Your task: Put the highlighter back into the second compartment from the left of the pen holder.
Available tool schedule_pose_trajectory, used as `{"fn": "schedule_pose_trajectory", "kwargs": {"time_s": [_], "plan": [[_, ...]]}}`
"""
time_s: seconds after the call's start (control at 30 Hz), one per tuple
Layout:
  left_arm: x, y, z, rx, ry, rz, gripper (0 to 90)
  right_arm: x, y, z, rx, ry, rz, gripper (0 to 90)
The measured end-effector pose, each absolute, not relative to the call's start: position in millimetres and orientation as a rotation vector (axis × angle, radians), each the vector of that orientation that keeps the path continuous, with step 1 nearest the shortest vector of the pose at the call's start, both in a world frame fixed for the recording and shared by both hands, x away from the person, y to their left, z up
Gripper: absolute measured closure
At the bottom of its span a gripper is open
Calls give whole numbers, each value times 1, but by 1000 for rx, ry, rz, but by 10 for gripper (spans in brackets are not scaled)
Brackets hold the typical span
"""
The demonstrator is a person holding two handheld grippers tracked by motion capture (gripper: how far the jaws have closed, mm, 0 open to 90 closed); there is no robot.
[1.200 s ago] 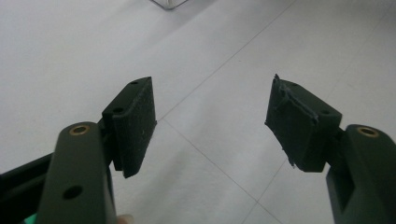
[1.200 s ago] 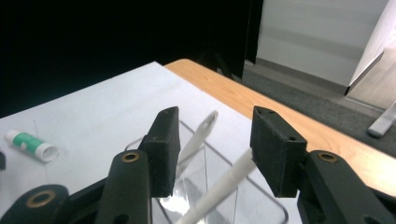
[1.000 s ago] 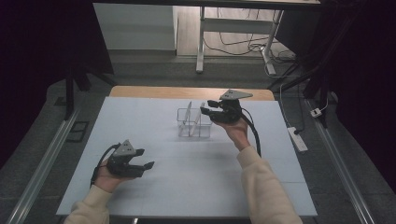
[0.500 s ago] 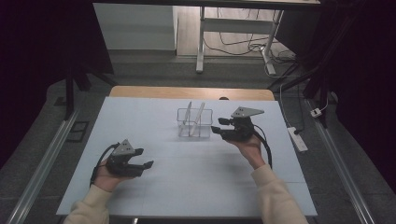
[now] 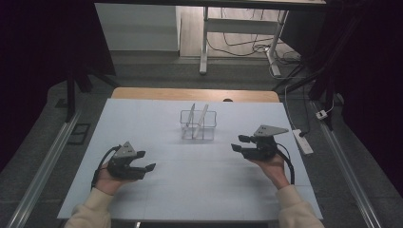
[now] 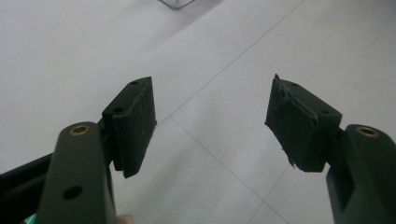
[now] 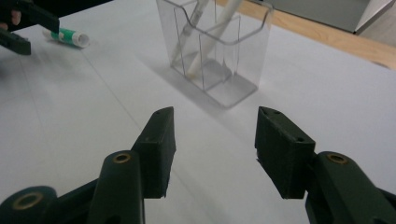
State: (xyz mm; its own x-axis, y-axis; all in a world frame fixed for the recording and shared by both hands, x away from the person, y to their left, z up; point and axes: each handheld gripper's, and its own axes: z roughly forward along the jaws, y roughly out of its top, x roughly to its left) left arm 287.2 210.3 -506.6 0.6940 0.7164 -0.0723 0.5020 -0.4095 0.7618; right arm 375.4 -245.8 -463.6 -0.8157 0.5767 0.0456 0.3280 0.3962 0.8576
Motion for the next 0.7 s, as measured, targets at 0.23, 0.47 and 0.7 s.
{"fn": "schedule_pose_trajectory", "kwargs": {"time_s": [0.23, 0.47, 0.7], "plan": [[288, 211, -506, 2094, 932, 342, 330, 358, -274, -475, 825, 2405, 1330, 470], [289, 208, -506, 2097, 936, 345, 330, 347, -290, -483, 829, 2407, 1292, 469], [289, 212, -503, 2082, 942, 357, 330, 342, -297, -485, 827, 2403, 1277, 468]]}}
